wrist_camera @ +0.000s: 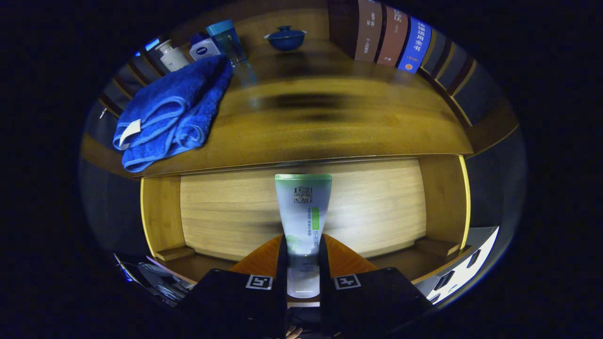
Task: Pull open the drawer, take out the items inside it, and place them on the countertop above the cabinet.
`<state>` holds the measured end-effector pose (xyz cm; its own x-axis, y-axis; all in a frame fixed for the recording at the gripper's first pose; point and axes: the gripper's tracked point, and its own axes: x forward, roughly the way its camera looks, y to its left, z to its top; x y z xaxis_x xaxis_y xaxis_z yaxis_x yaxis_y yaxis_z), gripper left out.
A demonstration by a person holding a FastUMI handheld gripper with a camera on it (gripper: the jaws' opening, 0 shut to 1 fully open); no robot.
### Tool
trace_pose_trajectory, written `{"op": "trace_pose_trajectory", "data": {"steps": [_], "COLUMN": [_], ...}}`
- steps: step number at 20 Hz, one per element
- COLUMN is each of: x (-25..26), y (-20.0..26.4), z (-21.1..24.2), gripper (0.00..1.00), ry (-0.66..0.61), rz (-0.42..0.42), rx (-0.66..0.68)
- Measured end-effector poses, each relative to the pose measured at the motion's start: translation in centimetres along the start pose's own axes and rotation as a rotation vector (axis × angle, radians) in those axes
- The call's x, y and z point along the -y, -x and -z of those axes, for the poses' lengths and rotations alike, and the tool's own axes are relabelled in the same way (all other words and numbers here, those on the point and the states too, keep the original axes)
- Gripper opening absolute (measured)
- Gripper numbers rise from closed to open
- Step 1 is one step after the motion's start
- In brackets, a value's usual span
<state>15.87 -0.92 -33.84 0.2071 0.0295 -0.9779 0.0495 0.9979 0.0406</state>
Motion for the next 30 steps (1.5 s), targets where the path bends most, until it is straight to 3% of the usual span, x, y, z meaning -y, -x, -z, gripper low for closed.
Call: {"op": "trace_pose_trajectory", "data": {"steps": [6, 12, 19, 27, 30], "x": [-3.3, -4.9, -2.9, -2.3, -2.4], "y": [3.9, 5.4, 2.5, -1.5, -1.8], "z": [-0.7, -6.2, -13.1, -17.0, -17.5], "gripper": [0.32, 0.32, 0.32, 0.32, 0.42], "ry": [0.055, 0.076, 0.03, -0.032, -0.037], "rz": [-0.039, -0.041, 0.048, 0.037, 0.03], "rx": [0.036, 0.096, 0.095, 0.081, 0.095]}}
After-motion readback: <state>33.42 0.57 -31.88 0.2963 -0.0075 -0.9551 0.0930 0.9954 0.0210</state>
